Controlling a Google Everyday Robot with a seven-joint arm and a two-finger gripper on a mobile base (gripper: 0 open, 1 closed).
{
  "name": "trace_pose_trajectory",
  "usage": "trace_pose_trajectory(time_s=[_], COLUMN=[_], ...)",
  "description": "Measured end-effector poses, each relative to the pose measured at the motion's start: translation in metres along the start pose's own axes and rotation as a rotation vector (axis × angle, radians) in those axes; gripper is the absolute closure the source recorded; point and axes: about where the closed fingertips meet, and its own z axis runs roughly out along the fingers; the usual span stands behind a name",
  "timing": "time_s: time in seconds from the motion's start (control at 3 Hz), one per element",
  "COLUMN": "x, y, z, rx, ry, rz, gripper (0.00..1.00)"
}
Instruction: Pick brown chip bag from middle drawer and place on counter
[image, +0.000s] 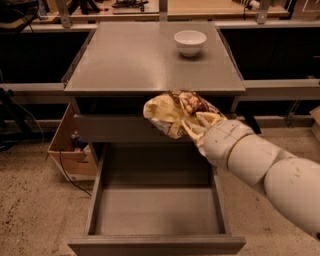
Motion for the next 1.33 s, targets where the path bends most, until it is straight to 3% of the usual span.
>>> trace_pose_trajectory(time_s=[0.33, 0.67, 1.33], x=[-0.07, -0.136, -0.129], y=[-0.021, -0.034, -0.036], z=[-0.007, 0.005, 0.022], rx=[0.062, 0.083, 0.084], ry=[-0.096, -0.192, -0.213], rz=[-0.097, -0.169, -0.177], gripper=[1.0, 1.0, 1.0])
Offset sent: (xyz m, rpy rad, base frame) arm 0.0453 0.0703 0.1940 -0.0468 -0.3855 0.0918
